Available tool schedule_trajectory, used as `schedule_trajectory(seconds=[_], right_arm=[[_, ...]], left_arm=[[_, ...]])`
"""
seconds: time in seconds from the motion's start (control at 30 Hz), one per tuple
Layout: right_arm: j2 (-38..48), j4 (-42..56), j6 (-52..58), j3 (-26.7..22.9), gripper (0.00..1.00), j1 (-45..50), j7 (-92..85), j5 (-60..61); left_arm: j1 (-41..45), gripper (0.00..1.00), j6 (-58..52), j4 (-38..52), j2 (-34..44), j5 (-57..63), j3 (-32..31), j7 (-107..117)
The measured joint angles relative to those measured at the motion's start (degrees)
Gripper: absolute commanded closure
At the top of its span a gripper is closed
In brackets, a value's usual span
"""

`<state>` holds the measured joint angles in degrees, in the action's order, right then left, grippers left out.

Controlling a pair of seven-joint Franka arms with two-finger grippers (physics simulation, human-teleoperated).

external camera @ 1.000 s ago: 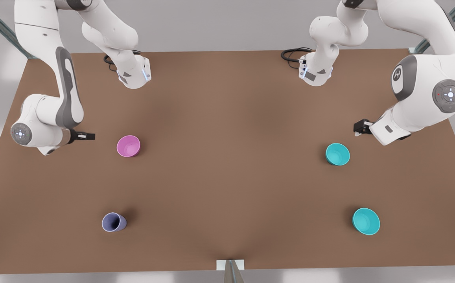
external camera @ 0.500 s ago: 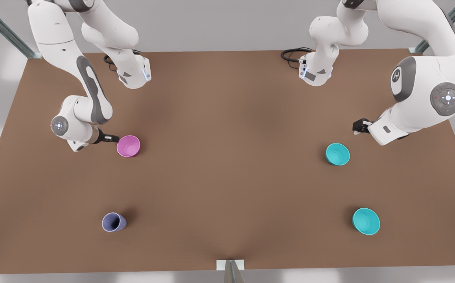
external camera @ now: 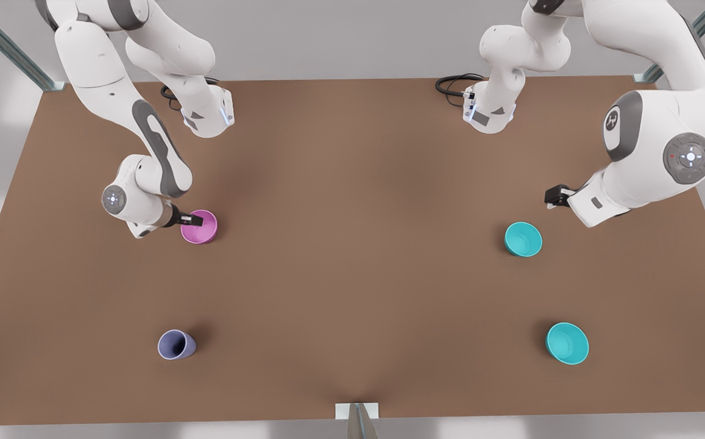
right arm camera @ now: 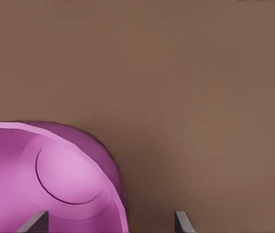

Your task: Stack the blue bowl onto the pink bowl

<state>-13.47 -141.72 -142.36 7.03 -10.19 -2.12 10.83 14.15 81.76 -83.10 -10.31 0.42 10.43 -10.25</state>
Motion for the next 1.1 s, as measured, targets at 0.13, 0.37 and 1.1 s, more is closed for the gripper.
schedule_trajectory(seconds=[0.13,0.37,1.1], right_arm=[[-0.6,0.3,-0.4,0.0,0.63,-0.2,-0.7,1.0],[0.6,3.3,1.9,0.1,0.79,-0.4,-1.4,1.1],[-35.1,60.4,6.8,8.5,0.0,30.3,14.3,12.7]], left_arm=[[0.0,0.0,0.0,0.0,0.0,0.0,0.0,0.0],[0.0,0.0,-0.1,0.0,0.0,-0.1,-0.1,0.0],[-1.1,0.0,0.3,-0.7,-11.8,-2.1,2.6,0.0]])
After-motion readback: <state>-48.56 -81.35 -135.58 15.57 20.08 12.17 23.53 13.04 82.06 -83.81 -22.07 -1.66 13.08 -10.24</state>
